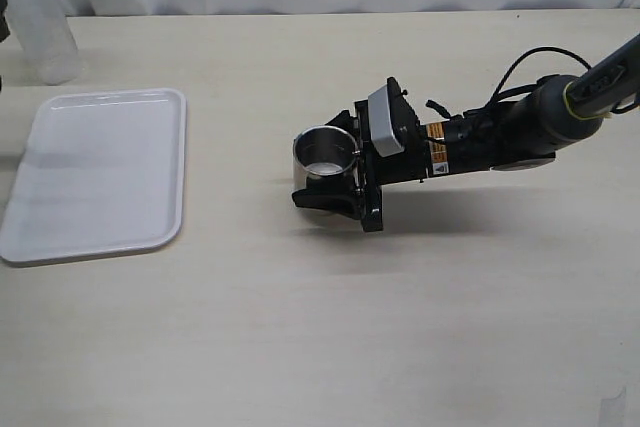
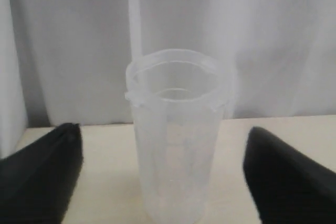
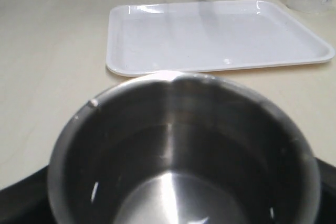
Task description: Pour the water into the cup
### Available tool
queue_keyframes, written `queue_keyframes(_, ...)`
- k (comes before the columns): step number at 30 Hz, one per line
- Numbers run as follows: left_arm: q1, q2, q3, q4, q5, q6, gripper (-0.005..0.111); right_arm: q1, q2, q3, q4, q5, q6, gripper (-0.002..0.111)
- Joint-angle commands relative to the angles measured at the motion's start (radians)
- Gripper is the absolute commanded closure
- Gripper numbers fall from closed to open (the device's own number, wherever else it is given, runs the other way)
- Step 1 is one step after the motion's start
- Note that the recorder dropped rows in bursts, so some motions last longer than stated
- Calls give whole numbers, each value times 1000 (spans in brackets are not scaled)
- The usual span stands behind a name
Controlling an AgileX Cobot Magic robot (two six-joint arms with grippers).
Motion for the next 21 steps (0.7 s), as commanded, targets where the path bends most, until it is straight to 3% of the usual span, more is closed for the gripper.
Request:
queue_keyframes(1,1,-147,79,-7,2,80,75,-2,-10,-4,10,-42,-2,104)
queue_keyframes(4,1,-232,128,-7,30,80,103,-2,-10,-4,10,-42,-2,104)
queue_keyframes(5,1,-263,143,-7,49,80,107,-2,-10,-4,10,-42,-2,104)
queue_keyframes(13,1,-500,216,7,182,14,107,-6,-10,-4,10,-42,-2,104)
queue_keyframes(17,1,-633,238,162,277,-97,107,-6,-10,-4,10,-42,-2,104)
queue_keyframes(21,1,-775,275,354,291,-328,107,-6,-10,-4,5,-42,-2,104)
